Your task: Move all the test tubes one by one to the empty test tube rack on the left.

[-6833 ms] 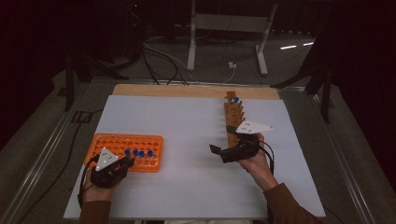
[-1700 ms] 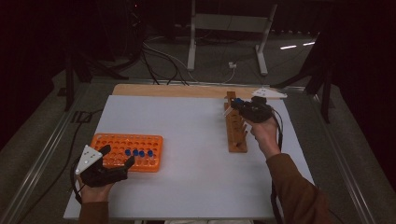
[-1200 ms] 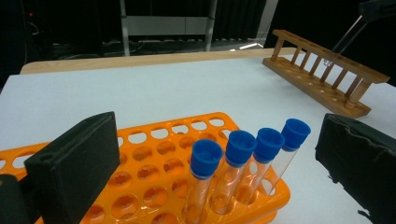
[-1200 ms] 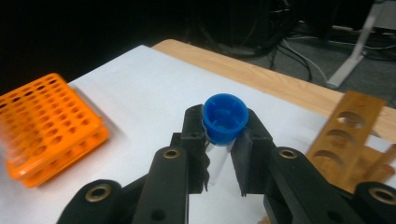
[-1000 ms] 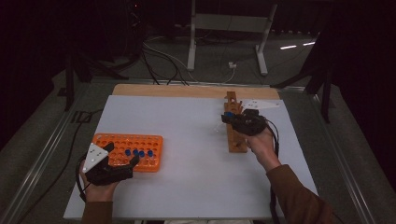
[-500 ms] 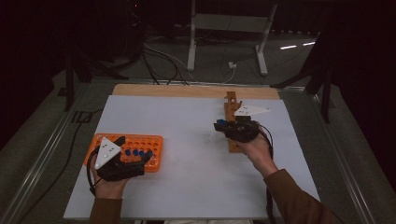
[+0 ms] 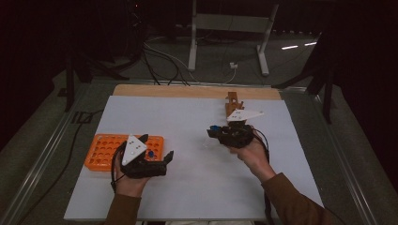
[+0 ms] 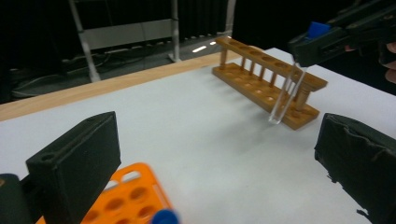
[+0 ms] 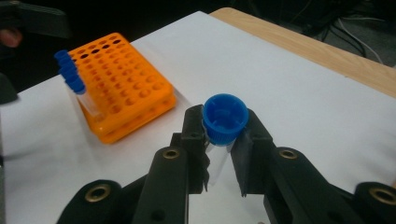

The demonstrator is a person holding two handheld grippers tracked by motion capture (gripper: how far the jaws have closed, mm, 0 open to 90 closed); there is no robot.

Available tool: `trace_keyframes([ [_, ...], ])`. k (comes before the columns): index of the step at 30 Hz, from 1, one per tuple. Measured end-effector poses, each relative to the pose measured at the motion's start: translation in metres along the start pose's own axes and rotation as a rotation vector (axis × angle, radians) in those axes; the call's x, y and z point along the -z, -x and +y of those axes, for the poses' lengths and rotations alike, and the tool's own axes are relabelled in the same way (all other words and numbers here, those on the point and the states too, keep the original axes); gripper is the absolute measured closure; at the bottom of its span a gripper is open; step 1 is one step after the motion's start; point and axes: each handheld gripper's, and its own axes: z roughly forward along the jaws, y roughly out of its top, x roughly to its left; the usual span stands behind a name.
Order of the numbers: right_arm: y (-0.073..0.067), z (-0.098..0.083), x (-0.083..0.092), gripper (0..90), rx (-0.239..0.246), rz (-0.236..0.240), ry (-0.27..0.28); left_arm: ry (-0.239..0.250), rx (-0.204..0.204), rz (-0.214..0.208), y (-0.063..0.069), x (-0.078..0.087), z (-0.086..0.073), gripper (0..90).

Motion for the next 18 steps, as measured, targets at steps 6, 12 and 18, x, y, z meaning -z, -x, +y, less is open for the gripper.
trace_keyframes([
  [6,-0.010,0.001,-0.003,76.4,0.016,0.033,-0.005,-0.008,-0.022,-0.032,0.015,-0.012,0.002,1.8],
  [12,-0.021,0.002,-0.006,76.4,0.035,0.070,0.000,-0.013,-0.038,-0.067,0.028,-0.023,0.003,5.0],
  [18,-0.034,0.004,-0.009,76.4,0.057,0.111,0.004,-0.038,-0.049,-0.085,0.038,-0.035,0.001,17.7],
])
